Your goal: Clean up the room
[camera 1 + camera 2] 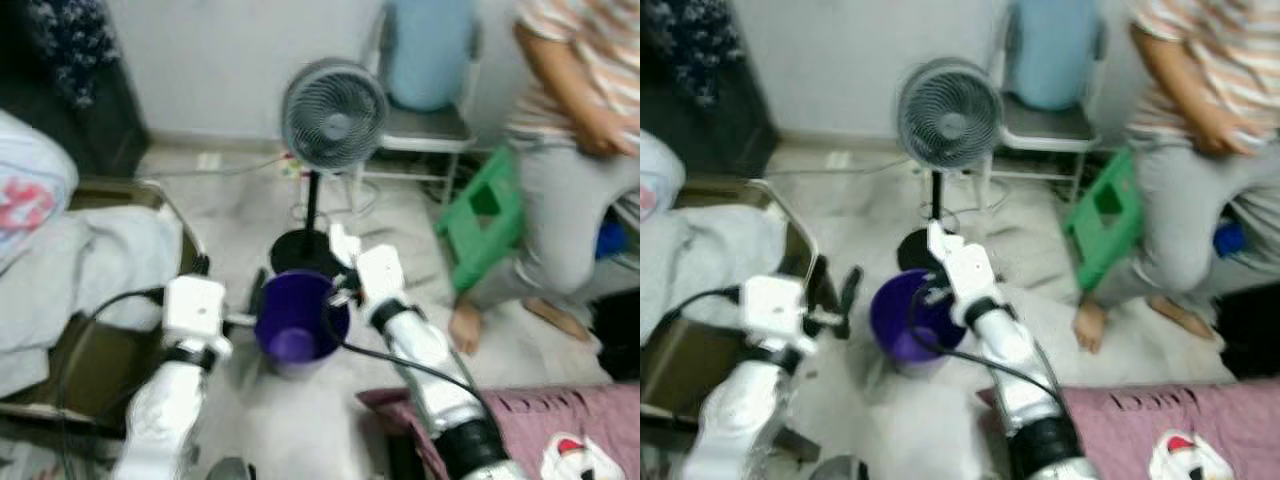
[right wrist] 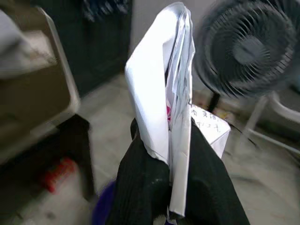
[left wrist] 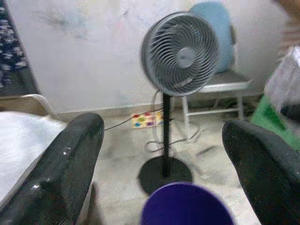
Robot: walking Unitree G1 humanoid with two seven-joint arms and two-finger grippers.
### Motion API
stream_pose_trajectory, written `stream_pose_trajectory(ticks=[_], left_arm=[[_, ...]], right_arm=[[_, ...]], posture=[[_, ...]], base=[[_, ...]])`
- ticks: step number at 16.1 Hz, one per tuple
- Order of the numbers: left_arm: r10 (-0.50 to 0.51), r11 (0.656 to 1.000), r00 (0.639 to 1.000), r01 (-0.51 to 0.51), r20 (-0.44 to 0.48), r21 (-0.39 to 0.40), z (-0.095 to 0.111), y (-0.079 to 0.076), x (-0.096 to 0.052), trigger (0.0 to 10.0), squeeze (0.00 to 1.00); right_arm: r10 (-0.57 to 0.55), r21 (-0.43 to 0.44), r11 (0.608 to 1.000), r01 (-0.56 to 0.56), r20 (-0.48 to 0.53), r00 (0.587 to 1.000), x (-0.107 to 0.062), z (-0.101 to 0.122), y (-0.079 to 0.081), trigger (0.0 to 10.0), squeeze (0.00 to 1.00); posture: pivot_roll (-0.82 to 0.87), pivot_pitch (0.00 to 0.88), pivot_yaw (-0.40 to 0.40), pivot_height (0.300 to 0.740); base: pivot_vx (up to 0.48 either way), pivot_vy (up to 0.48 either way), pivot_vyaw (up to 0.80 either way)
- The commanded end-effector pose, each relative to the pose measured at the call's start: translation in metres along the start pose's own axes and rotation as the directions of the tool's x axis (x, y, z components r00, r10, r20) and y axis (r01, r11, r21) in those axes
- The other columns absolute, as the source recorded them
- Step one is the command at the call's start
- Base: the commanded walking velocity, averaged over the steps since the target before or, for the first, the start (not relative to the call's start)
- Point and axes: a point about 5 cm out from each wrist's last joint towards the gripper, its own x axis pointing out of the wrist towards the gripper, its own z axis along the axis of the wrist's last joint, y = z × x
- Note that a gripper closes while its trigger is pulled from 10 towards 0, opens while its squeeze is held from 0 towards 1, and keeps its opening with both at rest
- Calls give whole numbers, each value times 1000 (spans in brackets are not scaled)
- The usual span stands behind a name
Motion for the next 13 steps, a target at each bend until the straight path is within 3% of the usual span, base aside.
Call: stream_pose_trajectory(ticks=[1, 3, 13], left_arm=[[-83, 996, 996, 84, 40, -34, 5, -12, -3, 10000, 0], [-109, 993, 993, 111, 53, -38, 6, -15, -4, 10000, 0], [-191, 979, 978, 196, 81, -48, 11, -24, -5, 10000, 0]], right_arm=[[-18, -11, 1000, 18, -13, 1000, -4, -3, -8, 10000, 0], [-17, -10, 1000, 17, -13, 1000, -4, -3, -8, 10000, 0], [-31, 40, 999, 32, -27, 999, -3, -6, -6, 10000, 0]], posture=[[-15, 130, -86, 740], [-14, 131, -89, 740], [-12, 145, -84, 740]], base=[[0, 0, 800], [0, 0, 800], [0, 0, 0]])
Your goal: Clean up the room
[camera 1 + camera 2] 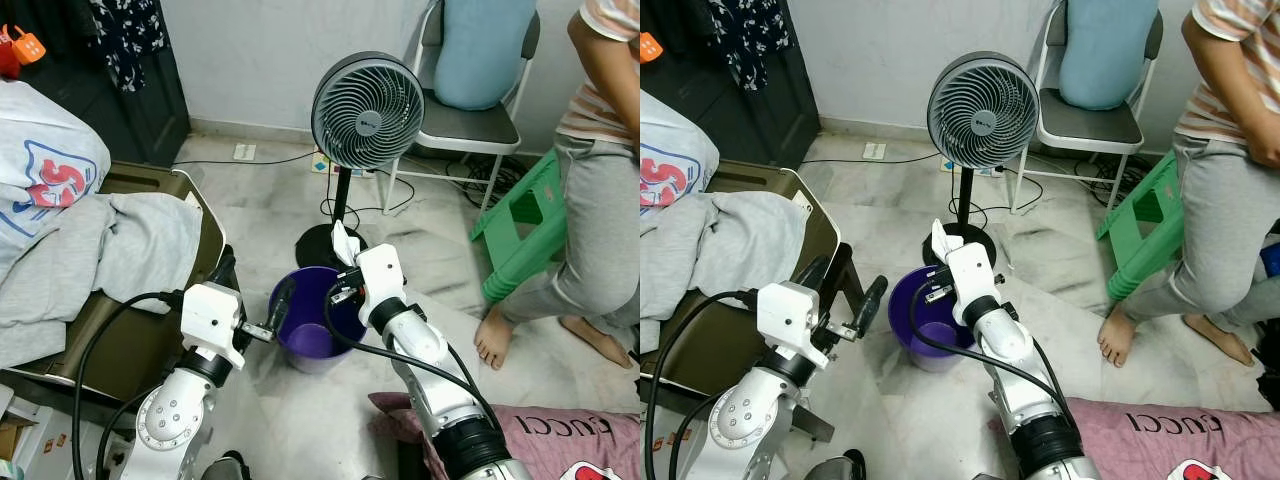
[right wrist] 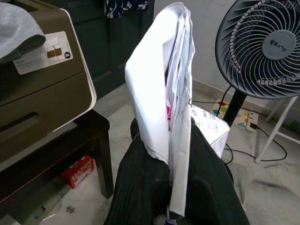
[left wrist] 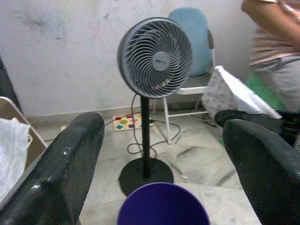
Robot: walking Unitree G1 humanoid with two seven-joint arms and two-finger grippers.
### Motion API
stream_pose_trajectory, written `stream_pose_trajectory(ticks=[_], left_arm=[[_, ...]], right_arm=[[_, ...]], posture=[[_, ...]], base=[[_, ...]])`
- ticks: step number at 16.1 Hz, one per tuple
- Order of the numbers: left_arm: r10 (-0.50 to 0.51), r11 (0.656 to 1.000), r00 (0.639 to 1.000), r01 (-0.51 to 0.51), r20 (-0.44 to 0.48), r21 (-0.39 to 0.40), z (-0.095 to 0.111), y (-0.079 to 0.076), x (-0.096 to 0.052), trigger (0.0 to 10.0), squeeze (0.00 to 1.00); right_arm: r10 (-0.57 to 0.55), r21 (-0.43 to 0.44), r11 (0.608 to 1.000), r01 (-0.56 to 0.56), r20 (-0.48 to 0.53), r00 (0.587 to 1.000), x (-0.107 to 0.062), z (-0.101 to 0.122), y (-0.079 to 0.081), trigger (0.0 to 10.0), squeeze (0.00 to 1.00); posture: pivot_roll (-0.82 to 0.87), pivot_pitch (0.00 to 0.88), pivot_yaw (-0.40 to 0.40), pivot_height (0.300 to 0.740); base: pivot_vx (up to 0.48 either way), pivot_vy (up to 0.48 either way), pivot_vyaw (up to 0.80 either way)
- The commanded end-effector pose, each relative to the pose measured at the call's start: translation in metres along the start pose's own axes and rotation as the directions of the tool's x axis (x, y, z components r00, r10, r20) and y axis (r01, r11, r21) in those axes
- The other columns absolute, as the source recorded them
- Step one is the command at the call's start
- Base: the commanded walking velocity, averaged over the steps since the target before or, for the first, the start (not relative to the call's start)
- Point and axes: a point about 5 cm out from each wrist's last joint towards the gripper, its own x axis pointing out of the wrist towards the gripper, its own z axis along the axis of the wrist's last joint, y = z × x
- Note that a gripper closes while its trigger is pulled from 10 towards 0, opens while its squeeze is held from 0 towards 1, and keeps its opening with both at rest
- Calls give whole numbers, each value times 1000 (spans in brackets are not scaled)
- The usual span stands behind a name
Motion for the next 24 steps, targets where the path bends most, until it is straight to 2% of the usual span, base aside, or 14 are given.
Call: stream_pose_trajectory(ticks=[1, 15, 20, 21, 24], left_arm=[[-19, 1000, 1000, 20, 22, -12, 4, -4, -1, 10000, 0], [-22, 1000, 999, 23, 32, -17, 4, -4, 2, 10000, 0], [-8, 1000, 1000, 8, 24, -21, 3, -4, 2, 10000, 0], [-7, 1000, 1000, 8, 25, -17, 4, -4, 2, 10000, 0], [-77, 997, 997, 77, 16, 10, 4, -2, -6, 10000, 0]], right_arm=[[-3, 8, 1000, 3, -11, 1000, -1, -2, -1, 10000, 0], [12, -1, 1000, -12, -21, 1000, 2, -3, 1, 10000, 0], [10, 7, 1000, -10, -24, 1000, 3, -4, 1, 10000, 0], [-8, -25, 1000, 7, -43, 999, 3, -6, 0, 10000, 0], [-32, -52, 998, 28, -73, 997, 5, -10, 0, 10000, 0]], posture=[[-12, 145, -84, 740], [-8, 128, -89, 740], [-8, 133, -88, 740], [-8, 133, -88, 740], [16, 149, -94, 740]], base=[[0, 0, 0], [324, 0, 0], [0, 0, 0], [0, 0, 0], [0, 0, 0]])
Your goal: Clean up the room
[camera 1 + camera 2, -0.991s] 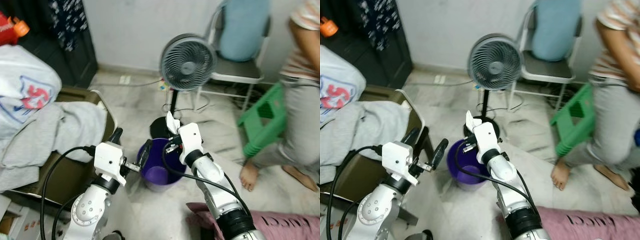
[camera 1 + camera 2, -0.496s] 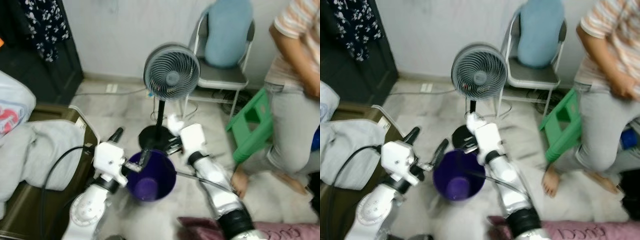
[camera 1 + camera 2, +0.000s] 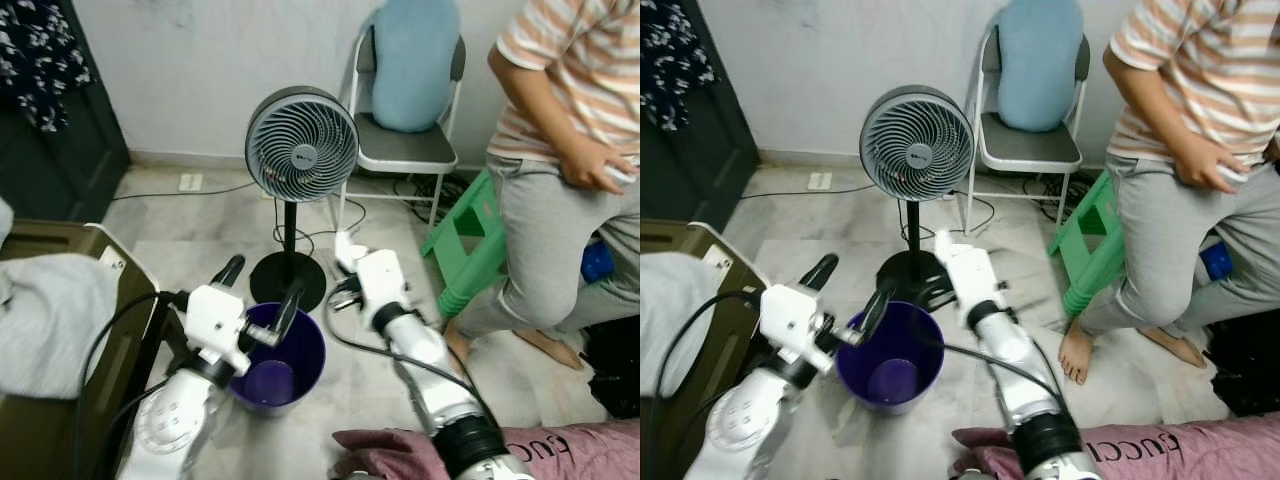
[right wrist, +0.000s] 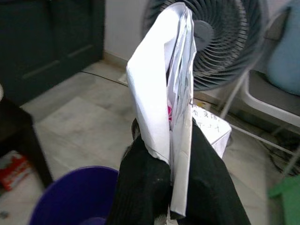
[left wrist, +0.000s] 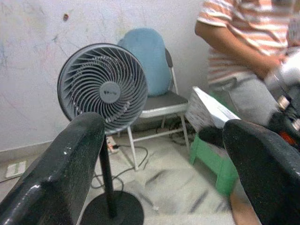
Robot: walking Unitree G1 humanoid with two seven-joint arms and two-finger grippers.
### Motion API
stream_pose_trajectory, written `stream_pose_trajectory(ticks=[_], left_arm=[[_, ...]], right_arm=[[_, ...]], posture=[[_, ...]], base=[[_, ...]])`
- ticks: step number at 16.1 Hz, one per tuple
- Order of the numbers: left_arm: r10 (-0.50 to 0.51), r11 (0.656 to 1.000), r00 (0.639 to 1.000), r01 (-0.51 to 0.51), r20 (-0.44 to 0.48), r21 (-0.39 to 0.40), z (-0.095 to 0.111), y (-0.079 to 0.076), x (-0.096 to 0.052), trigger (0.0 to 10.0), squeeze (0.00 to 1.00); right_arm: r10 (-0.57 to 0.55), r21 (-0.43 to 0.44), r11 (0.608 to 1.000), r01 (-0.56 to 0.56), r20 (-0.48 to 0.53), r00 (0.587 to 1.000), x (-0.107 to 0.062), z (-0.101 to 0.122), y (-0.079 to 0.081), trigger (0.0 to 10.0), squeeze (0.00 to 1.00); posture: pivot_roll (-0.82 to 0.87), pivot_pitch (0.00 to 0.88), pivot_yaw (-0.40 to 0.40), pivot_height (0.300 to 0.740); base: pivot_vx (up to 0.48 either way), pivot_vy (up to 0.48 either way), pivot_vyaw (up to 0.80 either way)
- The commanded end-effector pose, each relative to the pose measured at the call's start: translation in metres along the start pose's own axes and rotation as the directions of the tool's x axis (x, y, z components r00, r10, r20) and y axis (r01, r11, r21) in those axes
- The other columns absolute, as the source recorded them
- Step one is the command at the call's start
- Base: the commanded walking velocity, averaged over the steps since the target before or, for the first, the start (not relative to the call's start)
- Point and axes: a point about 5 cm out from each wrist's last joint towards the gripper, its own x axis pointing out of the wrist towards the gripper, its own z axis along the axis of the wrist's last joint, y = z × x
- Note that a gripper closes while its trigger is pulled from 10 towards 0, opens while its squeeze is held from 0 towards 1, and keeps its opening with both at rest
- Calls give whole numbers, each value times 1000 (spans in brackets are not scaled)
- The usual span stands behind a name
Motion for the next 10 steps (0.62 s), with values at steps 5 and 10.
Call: stream_pose_trajectory(ticks=[5, 10], left_arm=[[-80, 996, 997, 80, -21, 26, 5, 7, -13, 10000, 0], [-99, 995, 995, 99, -22, 14, 6, -2, -11, 10000, 0]], right_arm=[[1, 12, 1000, -1, -17, 1000, 8, 1, 7, 10000, 0], [-12, 32, 999, 13, -26, 1000, 12, 1, 10, 10000, 0]], posture=[[54, 179, -82, 740], [48, 185, -79, 740]], base=[[0, 0, 638], [0, 0, 154]])
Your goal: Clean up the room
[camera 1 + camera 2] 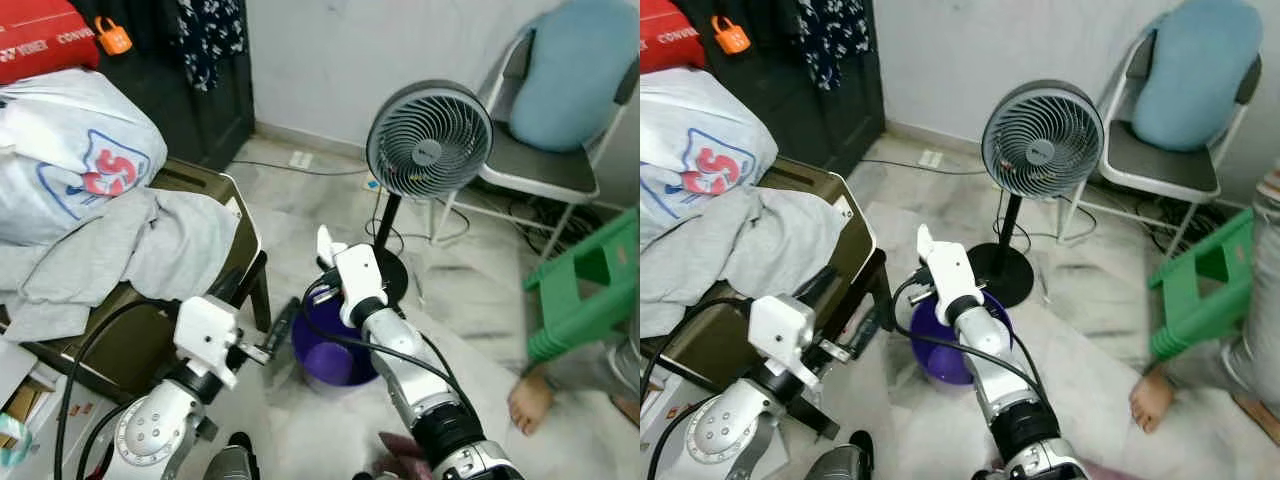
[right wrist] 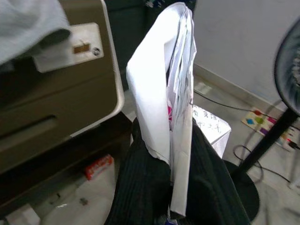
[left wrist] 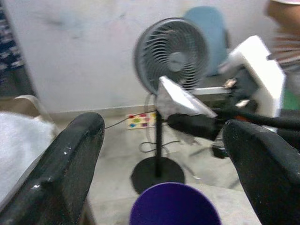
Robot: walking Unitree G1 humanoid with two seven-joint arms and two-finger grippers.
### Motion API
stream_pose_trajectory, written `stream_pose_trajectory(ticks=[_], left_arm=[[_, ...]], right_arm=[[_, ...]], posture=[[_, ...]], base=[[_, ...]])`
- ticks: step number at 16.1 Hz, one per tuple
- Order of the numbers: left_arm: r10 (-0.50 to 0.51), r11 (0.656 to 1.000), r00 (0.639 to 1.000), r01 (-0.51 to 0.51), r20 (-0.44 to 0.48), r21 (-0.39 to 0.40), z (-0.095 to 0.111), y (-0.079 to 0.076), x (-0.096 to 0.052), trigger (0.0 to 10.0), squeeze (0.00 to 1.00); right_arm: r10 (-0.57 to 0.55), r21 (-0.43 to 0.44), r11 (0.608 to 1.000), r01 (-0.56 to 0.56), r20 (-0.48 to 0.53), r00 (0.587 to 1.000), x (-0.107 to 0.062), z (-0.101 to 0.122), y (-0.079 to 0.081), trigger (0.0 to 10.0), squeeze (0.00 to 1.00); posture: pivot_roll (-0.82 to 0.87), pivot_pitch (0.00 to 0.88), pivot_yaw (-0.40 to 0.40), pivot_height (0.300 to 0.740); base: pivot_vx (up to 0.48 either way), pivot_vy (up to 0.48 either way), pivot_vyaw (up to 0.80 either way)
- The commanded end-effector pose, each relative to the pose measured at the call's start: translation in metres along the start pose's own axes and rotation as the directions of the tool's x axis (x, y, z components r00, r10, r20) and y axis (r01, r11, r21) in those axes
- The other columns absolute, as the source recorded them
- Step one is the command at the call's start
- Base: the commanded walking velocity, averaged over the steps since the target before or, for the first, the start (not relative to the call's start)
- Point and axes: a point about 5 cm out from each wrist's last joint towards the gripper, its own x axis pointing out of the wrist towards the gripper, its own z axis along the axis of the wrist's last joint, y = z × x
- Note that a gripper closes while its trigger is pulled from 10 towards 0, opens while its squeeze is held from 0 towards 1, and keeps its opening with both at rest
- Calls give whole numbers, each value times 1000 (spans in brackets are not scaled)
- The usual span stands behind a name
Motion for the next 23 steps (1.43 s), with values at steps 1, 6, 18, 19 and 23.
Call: stream_pose_trajectory(ticks=[1, 6, 18, 19, 23], left_arm=[[-36, 999, 999, 36, 8, 13, 3, -4, -1, 10000, 0], [-35, 999, 999, 35, 29, -10, 5, -4, 3, 10000, 0], [-21, 999, 999, 23, 36, -33, 1, -5, 6, 10000, 0], [-18, 999, 999, 19, 31, -35, 0, -5, 6, 10000, 0], [-11, 1000, 1000, 11, 24, -26, -1, -4, 6, 10000, 0]], right_arm=[[-17, 11, 1000, 17, -18, 1000, -2, -5, -4, 10000, 0], [-37, 28, 999, 38, -31, 999, 0, -5, -8, 10000, 0], [-26, 3, 1000, 26, -8, 1000, 2, -3, -6, 10000, 0], [-26, -10, 1000, 27, 26, 999, 2, 2, -7, 10000, 0], [4, -26, 1000, -3, 53, 999, 4, 6, 0, 10000, 0]], posture=[[48, 185, -79, 740], [42, 177, -83, 740], [42, 166, -82, 740], [42, 166, -82, 740], [46, 159, -85, 740]], base=[[0, 0, 0], [52, 0, -480], [329, 0, 0], [0, 0, 0], [0, 0, 0]])
